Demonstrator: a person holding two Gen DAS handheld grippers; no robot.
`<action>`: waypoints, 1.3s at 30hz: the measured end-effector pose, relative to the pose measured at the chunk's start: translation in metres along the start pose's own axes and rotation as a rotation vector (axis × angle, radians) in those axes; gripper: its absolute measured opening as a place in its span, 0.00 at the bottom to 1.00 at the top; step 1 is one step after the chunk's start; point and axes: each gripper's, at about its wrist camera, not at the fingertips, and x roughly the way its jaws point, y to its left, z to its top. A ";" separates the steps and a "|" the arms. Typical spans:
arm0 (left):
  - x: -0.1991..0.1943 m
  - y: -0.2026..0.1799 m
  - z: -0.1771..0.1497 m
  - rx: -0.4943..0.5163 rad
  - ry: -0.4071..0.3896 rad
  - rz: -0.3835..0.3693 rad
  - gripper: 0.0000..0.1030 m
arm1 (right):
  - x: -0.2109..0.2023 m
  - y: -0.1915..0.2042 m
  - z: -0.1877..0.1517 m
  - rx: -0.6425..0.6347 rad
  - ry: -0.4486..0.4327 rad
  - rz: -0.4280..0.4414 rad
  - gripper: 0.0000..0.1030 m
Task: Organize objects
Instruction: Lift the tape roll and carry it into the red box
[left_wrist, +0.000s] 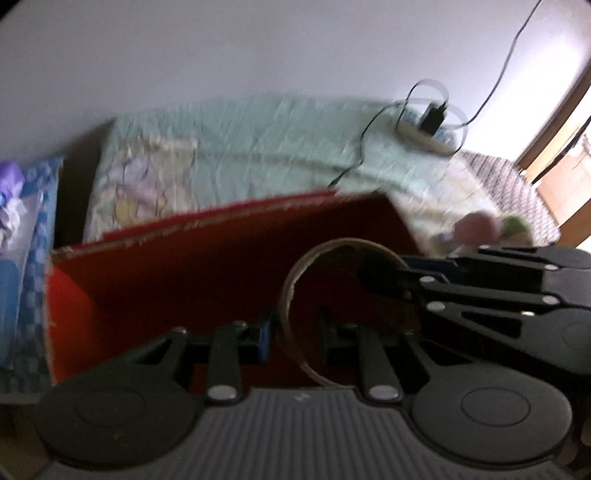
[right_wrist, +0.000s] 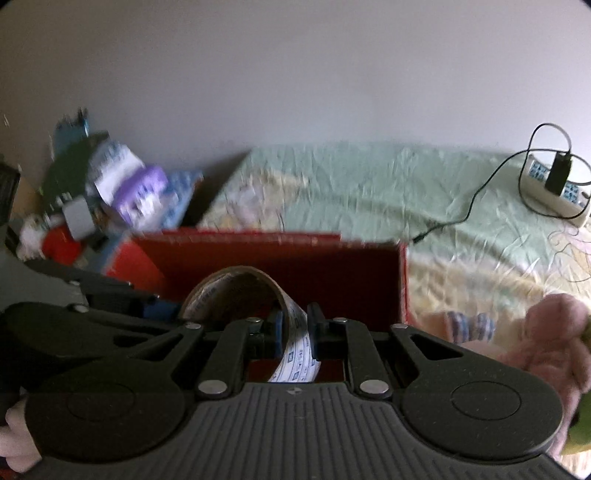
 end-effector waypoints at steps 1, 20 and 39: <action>0.009 0.003 -0.002 -0.002 0.016 0.004 0.15 | 0.009 0.000 0.000 0.001 0.023 -0.007 0.13; 0.066 0.029 -0.006 -0.065 0.196 0.003 0.16 | 0.058 0.001 -0.003 -0.036 0.178 -0.079 0.13; 0.035 0.042 -0.014 0.040 0.065 0.161 0.34 | 0.039 -0.011 0.002 0.116 0.088 0.024 0.20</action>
